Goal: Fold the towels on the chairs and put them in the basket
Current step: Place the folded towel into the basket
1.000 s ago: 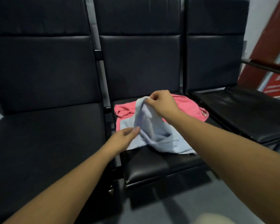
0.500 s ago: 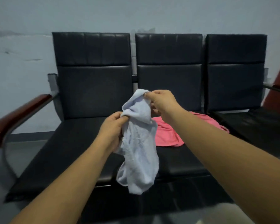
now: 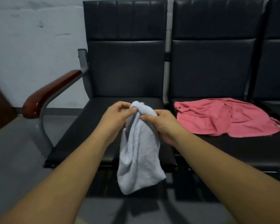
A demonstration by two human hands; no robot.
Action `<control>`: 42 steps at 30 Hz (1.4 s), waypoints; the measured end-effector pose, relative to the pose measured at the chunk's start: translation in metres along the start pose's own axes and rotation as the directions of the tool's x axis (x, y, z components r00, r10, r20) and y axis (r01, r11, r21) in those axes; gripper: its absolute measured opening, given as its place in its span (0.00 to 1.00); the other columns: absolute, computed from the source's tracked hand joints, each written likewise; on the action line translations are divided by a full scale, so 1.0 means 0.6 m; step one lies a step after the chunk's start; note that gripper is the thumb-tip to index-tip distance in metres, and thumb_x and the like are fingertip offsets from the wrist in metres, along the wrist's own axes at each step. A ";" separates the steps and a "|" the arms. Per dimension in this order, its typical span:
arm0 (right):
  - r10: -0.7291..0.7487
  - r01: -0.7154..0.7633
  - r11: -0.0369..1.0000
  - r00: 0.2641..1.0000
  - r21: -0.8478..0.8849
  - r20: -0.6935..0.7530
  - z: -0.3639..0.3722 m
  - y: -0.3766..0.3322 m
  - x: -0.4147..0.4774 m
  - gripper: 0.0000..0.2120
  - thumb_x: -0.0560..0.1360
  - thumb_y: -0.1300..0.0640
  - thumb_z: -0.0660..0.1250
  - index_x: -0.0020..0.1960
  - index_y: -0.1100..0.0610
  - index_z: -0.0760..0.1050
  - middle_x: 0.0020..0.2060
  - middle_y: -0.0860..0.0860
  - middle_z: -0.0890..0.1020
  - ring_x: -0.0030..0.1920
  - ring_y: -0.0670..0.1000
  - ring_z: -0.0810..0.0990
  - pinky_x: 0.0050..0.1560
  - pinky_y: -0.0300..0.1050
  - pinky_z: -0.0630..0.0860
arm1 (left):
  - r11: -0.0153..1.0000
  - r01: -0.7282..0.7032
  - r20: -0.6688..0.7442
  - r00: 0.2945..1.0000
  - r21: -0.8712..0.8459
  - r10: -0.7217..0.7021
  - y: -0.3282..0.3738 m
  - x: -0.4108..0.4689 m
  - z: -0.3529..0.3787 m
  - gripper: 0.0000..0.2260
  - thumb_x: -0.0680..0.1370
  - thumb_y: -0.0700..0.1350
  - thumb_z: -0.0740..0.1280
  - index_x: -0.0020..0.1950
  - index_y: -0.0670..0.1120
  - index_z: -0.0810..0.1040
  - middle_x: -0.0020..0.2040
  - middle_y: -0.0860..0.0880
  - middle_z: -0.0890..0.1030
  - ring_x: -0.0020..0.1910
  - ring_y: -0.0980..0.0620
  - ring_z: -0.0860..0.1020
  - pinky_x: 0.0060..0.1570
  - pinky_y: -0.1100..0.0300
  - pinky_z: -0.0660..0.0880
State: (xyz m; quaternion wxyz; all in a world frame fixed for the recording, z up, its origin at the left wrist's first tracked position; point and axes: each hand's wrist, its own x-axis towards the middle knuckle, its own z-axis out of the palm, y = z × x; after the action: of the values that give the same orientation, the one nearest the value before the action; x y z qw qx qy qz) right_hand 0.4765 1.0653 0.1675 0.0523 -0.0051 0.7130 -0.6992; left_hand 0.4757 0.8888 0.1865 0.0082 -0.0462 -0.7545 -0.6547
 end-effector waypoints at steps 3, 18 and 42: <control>0.025 -0.019 0.996 0.998 0.091 -0.064 0.003 -0.008 0.016 0.11 0.72 0.55 0.75 0.50 0.61 0.83 0.45 0.58 0.87 0.49 0.58 0.86 0.56 0.63 0.81 | 0.939 0.097 0.010 0.994 0.329 -0.107 -0.001 0.003 -0.008 0.24 0.70 0.65 0.74 0.55 0.50 0.79 0.51 0.52 0.83 0.50 0.53 0.81 0.48 0.56 0.77; -0.116 0.091 0.952 0.991 -0.293 -0.068 -0.056 -0.015 0.006 0.14 0.70 0.52 0.78 0.51 0.58 0.82 0.44 0.52 0.87 0.43 0.49 0.86 0.41 0.42 0.81 | 0.969 0.215 -0.041 0.974 -0.122 -0.221 -0.002 -0.004 0.005 0.08 0.80 0.47 0.70 0.57 0.47 0.82 0.51 0.47 0.86 0.49 0.48 0.85 0.48 0.52 0.81; 0.151 -0.165 0.978 0.983 0.130 0.105 -0.050 0.016 0.016 0.20 0.77 0.47 0.71 0.58 0.63 0.81 0.53 0.61 0.85 0.57 0.62 0.83 0.58 0.57 0.79 | 0.951 0.123 -0.002 0.992 -0.285 -0.129 -0.017 0.012 0.060 0.20 0.76 0.46 0.74 0.66 0.46 0.72 0.57 0.46 0.83 0.53 0.50 0.84 0.51 0.54 0.81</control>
State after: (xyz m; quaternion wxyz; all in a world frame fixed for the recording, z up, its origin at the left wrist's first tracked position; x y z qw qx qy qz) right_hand 0.4649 1.0944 0.1581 0.1418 0.0220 0.6576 -0.7396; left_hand 0.4693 0.9233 0.1717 -0.0324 0.0081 -0.6538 -0.7559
